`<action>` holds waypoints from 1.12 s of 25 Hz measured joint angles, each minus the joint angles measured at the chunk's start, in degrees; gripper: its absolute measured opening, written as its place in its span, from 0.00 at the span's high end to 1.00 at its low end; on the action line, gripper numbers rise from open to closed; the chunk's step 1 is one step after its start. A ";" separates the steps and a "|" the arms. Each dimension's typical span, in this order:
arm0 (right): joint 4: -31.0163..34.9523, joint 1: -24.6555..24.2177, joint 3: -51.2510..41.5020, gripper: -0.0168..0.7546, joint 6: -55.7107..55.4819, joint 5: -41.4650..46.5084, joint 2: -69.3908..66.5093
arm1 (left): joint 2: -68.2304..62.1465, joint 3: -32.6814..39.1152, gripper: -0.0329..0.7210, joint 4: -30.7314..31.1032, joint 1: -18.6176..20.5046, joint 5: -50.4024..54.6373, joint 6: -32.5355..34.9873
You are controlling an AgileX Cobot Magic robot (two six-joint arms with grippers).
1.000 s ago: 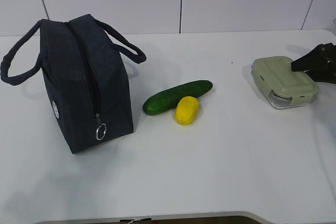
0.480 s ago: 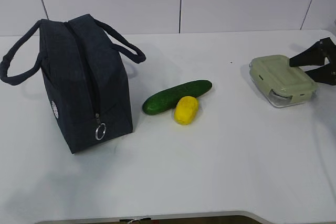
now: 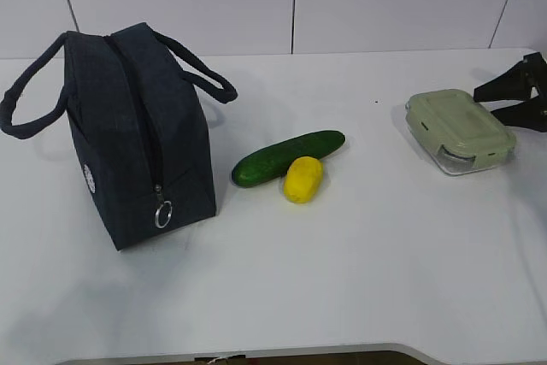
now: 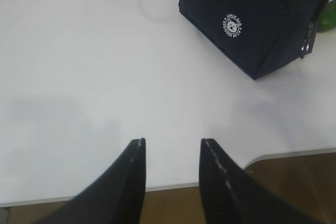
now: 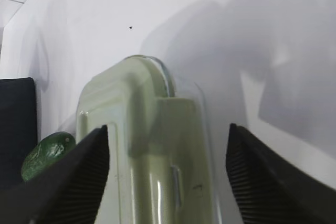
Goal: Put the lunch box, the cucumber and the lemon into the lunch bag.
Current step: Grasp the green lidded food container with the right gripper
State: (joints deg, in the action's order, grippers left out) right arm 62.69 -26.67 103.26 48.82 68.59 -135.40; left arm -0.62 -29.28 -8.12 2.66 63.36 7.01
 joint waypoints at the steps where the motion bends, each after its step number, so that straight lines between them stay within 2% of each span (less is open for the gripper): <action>1: 0.00 0.00 -0.30 0.29 0.00 0.00 0.23 | 0.00 0.00 0.64 0.00 0.00 0.00 0.00; 6: -0.80 0.00 -0.67 0.33 -1.01 0.00 0.39 | 0.00 0.00 0.64 0.00 0.00 0.00 0.00; 17: -1.65 1.37 -2.31 0.33 -1.66 -0.08 0.39 | 0.00 0.00 0.64 0.00 0.00 0.00 0.00; 28: 0.37 1.46 -4.55 0.33 -1.66 -0.08 0.77 | 0.00 0.00 0.64 0.00 0.00 0.00 0.00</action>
State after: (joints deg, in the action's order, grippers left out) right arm 63.06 -25.21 98.72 47.16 68.51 -134.63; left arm -0.62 -29.28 -8.12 2.66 63.36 7.01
